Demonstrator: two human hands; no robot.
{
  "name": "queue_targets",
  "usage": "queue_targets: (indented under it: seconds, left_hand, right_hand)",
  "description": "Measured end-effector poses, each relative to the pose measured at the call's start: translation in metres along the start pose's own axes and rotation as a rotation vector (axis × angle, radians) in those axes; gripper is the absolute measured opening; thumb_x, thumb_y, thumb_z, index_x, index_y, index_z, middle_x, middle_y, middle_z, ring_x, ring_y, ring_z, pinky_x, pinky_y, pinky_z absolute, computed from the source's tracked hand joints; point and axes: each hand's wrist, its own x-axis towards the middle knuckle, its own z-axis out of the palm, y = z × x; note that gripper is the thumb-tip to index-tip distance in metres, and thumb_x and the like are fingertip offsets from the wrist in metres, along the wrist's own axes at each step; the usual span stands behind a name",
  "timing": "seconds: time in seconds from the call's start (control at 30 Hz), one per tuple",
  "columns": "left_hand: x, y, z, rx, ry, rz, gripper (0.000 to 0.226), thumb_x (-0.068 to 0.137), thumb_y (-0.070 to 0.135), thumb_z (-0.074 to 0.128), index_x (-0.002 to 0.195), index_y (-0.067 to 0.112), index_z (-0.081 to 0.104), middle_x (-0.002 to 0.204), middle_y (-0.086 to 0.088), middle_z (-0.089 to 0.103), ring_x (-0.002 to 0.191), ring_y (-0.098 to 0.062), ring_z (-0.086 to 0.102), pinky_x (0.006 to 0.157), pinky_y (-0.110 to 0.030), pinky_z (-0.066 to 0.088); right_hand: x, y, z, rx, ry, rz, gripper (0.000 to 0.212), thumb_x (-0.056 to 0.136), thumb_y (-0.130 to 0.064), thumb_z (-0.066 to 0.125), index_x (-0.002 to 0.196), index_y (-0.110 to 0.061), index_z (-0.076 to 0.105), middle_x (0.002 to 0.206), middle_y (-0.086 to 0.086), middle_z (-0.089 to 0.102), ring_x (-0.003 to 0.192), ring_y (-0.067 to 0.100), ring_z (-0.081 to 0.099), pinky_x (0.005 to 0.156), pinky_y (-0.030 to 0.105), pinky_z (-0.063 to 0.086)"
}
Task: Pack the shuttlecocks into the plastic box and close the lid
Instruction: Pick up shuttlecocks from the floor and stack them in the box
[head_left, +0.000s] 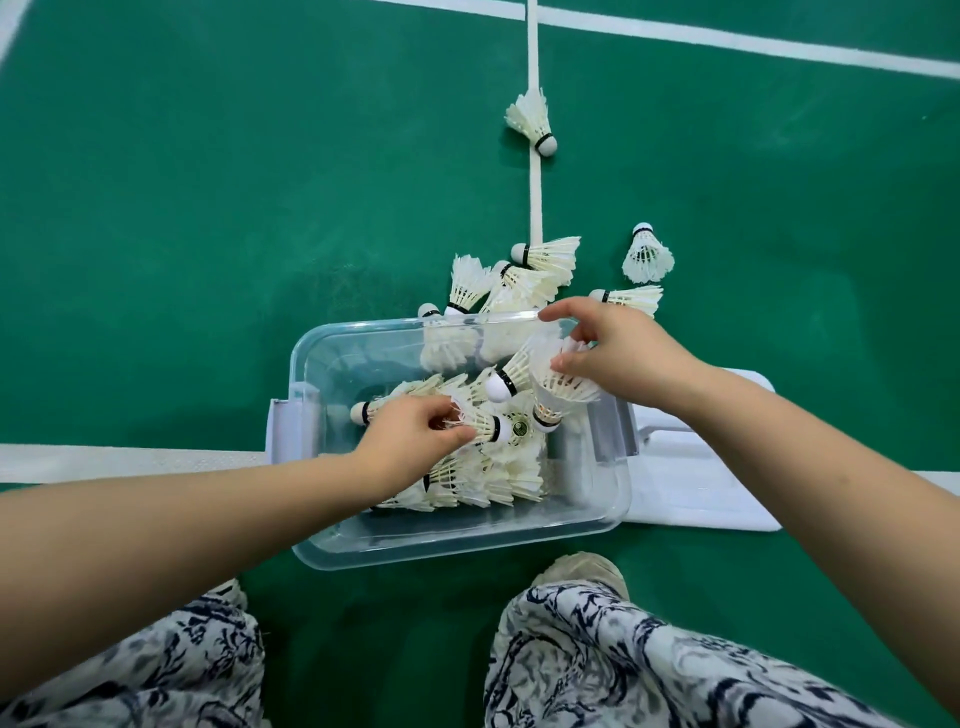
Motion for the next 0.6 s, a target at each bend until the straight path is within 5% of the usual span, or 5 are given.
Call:
queue_targets:
  seconds: [0.43, 0.6]
  left_hand:
    - [0.013, -0.004, 0.029, 0.109, -0.102, -0.117, 0.043, 0.082, 0.04, 0.062, 0.055, 0.016, 0.038, 0.057, 0.001, 0.042, 0.06, -0.019, 0.042, 0.055, -0.03, 0.03]
    - [0.009, -0.005, 0.014, 0.065, -0.125, -0.046, 0.03, 0.075, 0.039, 0.07, 0.069, 0.016, 0.052, 0.073, 0.005, 0.054, 0.068, -0.01, 0.048, 0.056, -0.021, 0.033]
  right_hand:
    - [0.002, -0.001, 0.003, 0.036, -0.022, 0.001, 0.047, 0.082, -0.021, 0.067, 0.124, -0.033, 0.051, 0.081, -0.016, 0.046, 0.08, 0.015, 0.053, 0.063, 0.007, 0.035]
    - [-0.003, -0.003, 0.004, 0.021, -0.045, -0.005, 0.048, 0.083, -0.021, 0.067, 0.126, -0.034, 0.05, 0.082, -0.018, 0.046, 0.084, 0.015, 0.053, 0.066, 0.02, 0.037]
